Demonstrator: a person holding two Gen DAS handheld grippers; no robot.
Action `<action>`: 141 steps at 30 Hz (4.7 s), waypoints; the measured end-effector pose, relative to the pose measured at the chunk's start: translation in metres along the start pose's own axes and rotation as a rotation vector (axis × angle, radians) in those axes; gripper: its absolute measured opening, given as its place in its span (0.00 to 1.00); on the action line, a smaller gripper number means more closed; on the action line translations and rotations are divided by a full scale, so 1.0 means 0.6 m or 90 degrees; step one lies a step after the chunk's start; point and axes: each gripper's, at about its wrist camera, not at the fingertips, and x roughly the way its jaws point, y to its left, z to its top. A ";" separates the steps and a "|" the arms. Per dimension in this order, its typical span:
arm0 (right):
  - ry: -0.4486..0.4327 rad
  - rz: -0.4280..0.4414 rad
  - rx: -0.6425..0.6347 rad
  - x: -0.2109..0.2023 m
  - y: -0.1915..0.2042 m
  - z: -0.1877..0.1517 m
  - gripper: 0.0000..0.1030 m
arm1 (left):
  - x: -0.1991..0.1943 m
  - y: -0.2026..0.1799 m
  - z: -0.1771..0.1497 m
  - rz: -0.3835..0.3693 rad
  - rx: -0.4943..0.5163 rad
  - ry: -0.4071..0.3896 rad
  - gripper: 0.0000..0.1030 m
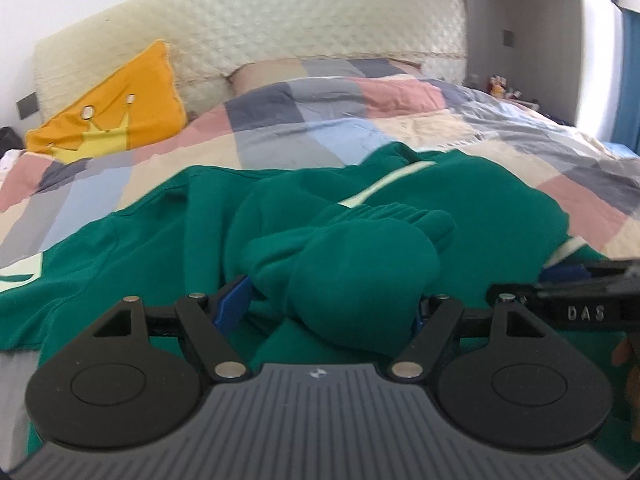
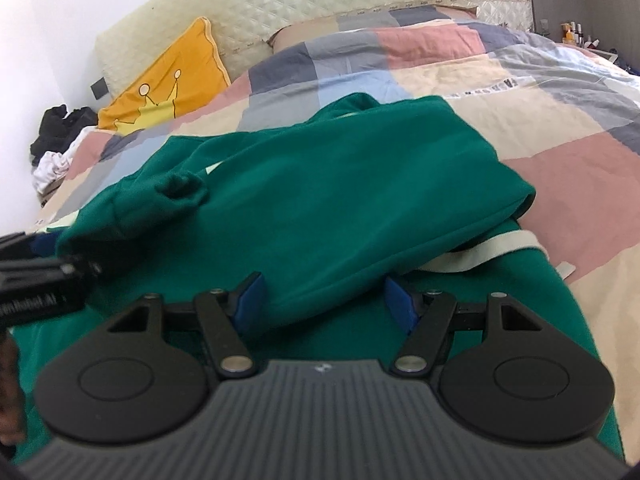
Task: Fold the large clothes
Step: 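Lay the sleeve across the hoodie body and open the right tool, then grasp the other green sleeve cuff with the left tool, then lift the held sleeve with the left tool and fold it over the body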
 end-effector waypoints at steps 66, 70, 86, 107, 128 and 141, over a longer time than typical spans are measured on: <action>-0.039 0.029 -0.101 -0.085 0.068 -0.015 0.65 | -0.238 0.519 -0.115 0.163 -0.565 0.057 0.83; -0.030 0.023 -0.098 -0.083 0.074 -0.024 0.65 | -0.230 0.638 -0.172 0.120 -0.662 0.021 0.83; -0.028 -0.008 -0.048 -0.004 0.148 0.005 0.65 | -0.116 0.944 -0.314 0.103 -0.928 -0.100 0.82; 0.000 -0.001 -0.075 0.035 0.181 0.010 0.69 | -0.132 0.935 -0.090 0.278 -0.641 -0.039 0.08; -0.043 0.071 0.017 -0.094 0.086 0.051 0.69 | -0.235 0.457 0.323 0.256 -0.269 -0.134 0.07; -0.098 0.062 0.145 -0.144 -0.047 0.076 0.71 | -0.075 0.043 0.327 0.104 -0.108 -0.085 0.08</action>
